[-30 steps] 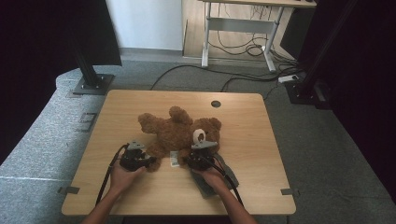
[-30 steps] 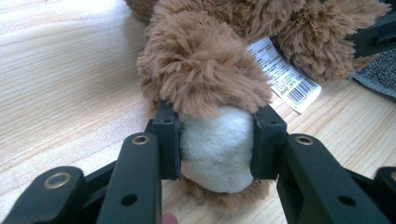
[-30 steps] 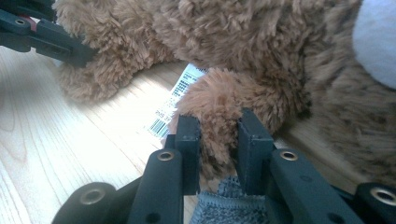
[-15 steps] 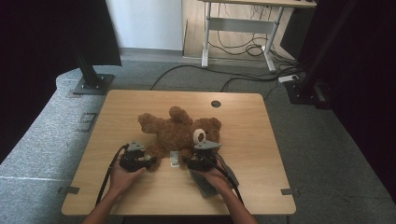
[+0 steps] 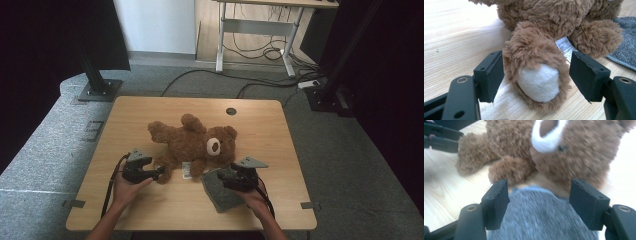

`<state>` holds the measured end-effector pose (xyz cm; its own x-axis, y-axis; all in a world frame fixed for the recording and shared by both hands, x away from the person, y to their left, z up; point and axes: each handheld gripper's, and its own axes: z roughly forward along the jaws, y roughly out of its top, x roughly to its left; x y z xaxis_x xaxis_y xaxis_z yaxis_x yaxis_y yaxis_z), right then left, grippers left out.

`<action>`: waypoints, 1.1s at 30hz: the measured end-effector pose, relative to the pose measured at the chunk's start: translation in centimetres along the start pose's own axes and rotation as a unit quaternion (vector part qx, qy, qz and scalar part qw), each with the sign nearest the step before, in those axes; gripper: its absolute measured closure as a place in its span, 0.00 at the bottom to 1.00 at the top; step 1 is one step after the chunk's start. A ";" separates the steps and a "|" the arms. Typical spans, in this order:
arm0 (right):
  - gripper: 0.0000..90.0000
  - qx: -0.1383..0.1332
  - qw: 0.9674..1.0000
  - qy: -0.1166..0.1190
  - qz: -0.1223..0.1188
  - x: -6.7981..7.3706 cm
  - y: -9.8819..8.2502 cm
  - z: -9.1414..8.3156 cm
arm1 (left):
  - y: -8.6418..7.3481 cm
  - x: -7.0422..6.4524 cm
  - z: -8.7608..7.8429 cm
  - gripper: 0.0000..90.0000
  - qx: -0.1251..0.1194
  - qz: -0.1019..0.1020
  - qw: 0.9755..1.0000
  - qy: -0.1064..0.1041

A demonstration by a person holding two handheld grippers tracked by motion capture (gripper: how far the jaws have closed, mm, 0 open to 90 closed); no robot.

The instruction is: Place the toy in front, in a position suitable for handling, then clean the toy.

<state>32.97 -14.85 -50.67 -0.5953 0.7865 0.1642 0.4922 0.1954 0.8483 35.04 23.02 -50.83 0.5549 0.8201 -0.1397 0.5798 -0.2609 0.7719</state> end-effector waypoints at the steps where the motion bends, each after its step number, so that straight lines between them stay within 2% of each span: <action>1: 0.34 0.003 1.000 -0.008 0.003 -0.2 -0.6 -0.7 | 0.0 0.0 0.1 0.31 0.001 -0.001 1.000 0.000; 6: 0.33 0.008 1.000 -0.016 0.007 -0.4 -1.7 -1.5 | 0.0 -0.1 0.3 0.31 0.003 -0.002 1.000 -0.001; 13: 0.31 0.009 1.000 -0.018 0.007 -0.2 -1.9 -1.9 | 0.1 -0.2 -0.3 0.31 -0.008 -0.001 1.000 0.002; 18: 0.26 0.031 0.999 -0.018 0.008 0.2 -2.4 -1.6 | 0.3 0.1 -0.5 0.31 -0.013 -0.005 1.000 0.004; 20: 0.20 0.057 0.998 -0.032 0.002 0.3 -2.8 -0.7 | 0.3 0.1 -0.5 0.31 -0.010 -0.006 1.000 0.004; 24: 0.15 0.089 0.995 -0.052 -0.005 0.1 -3.4 0.3 | 0.3 0.1 -0.5 0.31 -0.009 -0.009 1.000 0.004; 28: 0.13 0.104 0.993 -0.063 -0.006 0.0 -3.7 0.7 | 0.3 0.2 -0.5 0.32 -0.008 -0.010 1.000 0.006; 29: 0.11 0.112 0.991 -0.073 -0.014 0.1 -3.9 0.9 | 0.3 0.3 -0.5 0.32 -0.007 -0.011 1.000 0.007; 33: 0.09 0.123 0.989 -0.083 -0.025 0.2 -4.1 1.2 | 0.2 0.5 -0.5 0.32 -0.006 -0.018 1.000 0.007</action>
<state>31.61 -14.83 -54.69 -0.5195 0.8541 0.0234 0.6168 0.3560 0.7020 35.18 23.62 -50.45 0.5252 0.8362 -0.1580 0.5913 -0.2251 0.7744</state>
